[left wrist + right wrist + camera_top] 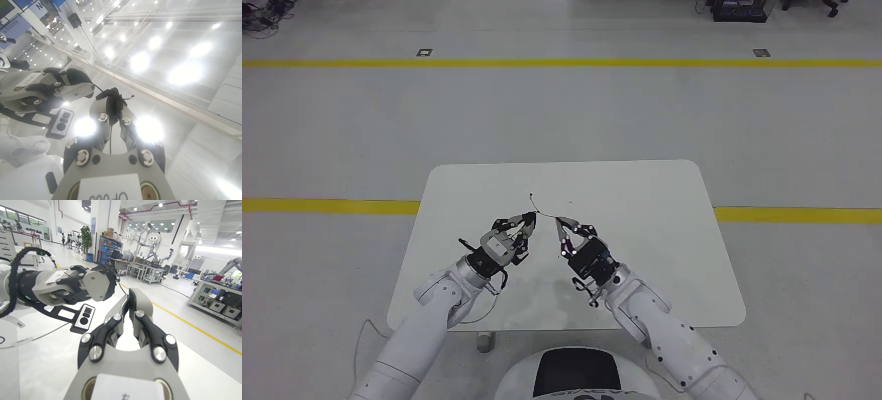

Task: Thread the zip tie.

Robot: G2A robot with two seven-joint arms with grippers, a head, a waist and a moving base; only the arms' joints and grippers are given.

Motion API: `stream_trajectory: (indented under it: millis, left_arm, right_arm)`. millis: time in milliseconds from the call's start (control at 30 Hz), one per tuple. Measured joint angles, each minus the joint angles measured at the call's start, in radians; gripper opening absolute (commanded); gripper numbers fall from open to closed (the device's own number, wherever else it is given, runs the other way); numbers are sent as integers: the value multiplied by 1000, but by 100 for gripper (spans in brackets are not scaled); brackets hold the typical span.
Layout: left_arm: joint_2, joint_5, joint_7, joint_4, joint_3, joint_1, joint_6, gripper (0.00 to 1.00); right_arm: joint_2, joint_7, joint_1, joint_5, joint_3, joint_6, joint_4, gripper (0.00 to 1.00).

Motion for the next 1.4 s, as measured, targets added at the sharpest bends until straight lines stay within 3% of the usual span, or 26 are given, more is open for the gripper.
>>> stream_trajectory:
  millis: [1400]
  left_arm:
    - [0, 0, 0, 0, 0, 0, 0, 0]
  right_arm:
    - [35, 28, -27, -1, 38, 31, -16, 0]
